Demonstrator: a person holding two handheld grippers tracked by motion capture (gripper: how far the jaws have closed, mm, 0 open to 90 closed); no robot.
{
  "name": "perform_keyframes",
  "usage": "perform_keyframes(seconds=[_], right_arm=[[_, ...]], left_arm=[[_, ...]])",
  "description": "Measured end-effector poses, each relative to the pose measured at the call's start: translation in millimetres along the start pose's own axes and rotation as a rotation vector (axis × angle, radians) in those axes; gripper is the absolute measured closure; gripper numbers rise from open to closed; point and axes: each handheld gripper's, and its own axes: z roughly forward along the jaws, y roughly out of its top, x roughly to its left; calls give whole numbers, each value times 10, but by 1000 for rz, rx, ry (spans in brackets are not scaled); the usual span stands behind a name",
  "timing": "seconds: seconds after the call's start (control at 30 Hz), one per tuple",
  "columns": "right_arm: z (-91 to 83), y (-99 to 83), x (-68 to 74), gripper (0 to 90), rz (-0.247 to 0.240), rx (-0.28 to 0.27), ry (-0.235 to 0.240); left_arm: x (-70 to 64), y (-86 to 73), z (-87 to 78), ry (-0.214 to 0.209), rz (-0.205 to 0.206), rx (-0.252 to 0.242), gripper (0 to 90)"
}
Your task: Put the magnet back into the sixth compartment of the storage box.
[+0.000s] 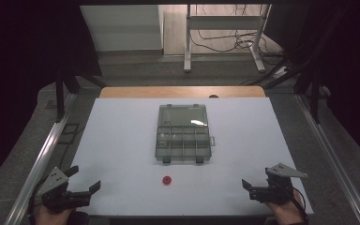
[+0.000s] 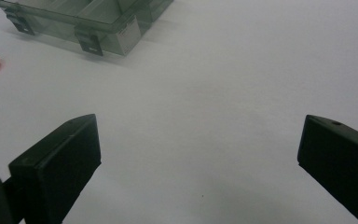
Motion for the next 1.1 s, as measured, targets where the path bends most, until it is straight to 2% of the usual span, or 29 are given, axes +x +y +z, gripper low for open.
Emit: perform_keyframes(seconds=[0.17,0.3,0.7,1.1], right_arm=[[13,5,6,0,-4,12,8],[24,11,24,0,-21,22,6],[38,20,52,0,-45,35,2],[98,63,94,0,-75,62,42]], left_arm=[[4,-7,-12,-2,4,-12,5],[19,-13,-16,-9,-14,-18,5],[7,-3,-1,-6,-1,-5,5],[8,-3,-2,-8,1,-5,5]])
